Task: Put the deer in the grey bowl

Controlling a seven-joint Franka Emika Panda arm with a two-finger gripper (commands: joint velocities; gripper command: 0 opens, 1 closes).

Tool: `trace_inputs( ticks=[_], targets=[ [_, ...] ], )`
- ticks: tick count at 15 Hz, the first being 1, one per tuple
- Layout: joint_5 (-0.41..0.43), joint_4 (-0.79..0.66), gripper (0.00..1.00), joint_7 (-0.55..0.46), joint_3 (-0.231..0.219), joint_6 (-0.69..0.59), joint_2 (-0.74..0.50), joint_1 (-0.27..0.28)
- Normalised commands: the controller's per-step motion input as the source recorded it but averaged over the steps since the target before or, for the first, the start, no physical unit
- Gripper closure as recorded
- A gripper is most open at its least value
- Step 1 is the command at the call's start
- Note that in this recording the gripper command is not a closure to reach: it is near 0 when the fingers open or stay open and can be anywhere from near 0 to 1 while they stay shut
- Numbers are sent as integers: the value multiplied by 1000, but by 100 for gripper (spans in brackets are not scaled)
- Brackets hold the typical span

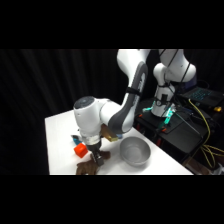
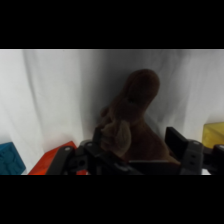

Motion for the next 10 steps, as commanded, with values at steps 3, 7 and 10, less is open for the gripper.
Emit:
trace_inputs(
  ticks=[3,7,10],
  targets=[
    [-50,184,0,107,-104,98,196,101],
    [-53,102,100,107,-100,29,32,112],
    [-99,-56,100,130,-131,-14,-166,135]
  ],
)
